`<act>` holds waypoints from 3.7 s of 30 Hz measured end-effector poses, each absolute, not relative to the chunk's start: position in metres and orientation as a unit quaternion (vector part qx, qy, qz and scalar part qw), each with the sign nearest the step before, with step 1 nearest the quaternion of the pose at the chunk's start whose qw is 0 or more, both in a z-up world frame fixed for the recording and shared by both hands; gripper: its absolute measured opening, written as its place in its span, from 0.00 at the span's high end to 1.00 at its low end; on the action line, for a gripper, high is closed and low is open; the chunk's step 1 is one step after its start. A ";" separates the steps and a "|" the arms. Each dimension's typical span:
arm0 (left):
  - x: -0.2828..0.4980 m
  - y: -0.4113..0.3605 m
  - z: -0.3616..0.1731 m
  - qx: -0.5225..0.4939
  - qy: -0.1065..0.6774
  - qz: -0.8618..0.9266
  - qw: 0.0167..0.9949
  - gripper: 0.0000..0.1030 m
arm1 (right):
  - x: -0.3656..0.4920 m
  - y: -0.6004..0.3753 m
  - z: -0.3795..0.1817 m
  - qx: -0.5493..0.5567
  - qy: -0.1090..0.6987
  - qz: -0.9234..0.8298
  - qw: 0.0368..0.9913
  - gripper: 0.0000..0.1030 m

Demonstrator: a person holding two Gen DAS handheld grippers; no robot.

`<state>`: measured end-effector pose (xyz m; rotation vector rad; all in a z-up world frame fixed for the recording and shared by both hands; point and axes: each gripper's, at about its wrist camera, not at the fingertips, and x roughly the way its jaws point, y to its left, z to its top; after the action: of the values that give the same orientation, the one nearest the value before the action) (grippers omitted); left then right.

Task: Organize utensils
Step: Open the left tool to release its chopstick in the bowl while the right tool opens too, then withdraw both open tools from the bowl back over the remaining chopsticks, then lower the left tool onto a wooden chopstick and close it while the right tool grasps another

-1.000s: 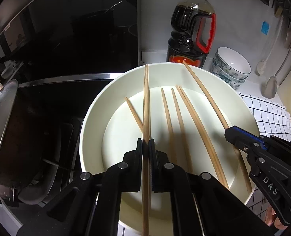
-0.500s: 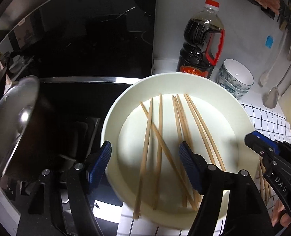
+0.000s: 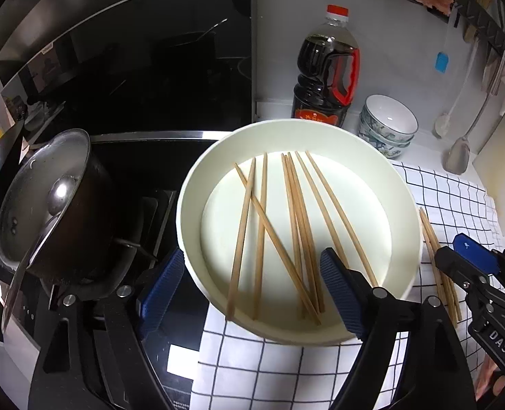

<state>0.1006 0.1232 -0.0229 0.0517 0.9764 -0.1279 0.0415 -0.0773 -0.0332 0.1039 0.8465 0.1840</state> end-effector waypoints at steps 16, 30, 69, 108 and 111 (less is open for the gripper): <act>0.083 0.079 0.006 0.055 0.436 -0.101 0.892 0.19 | 0.008 -0.123 -0.010 0.055 0.365 0.054 0.928 0.49; 0.084 0.060 0.006 0.090 0.430 -0.161 0.883 0.18 | -0.015 -0.162 -0.019 0.107 0.350 -0.029 0.930 0.49; -0.014 -0.065 -0.097 0.022 0.485 -0.068 0.872 0.12 | -0.033 -0.274 -0.144 0.037 0.447 0.056 0.892 0.47; 0.013 -0.129 -0.155 0.051 0.518 -0.080 0.850 0.12 | -0.010 -0.305 -0.163 -0.033 0.442 0.051 0.895 0.47; 0.014 -0.131 -0.160 0.051 0.523 -0.078 0.847 0.13 | -0.009 -0.303 -0.163 -0.035 0.442 0.053 0.895 0.47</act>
<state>0.0144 -0.1308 -0.1597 0.1070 1.1027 -0.1648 -0.0086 -0.3035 -0.1632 -0.0720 0.9167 0.1106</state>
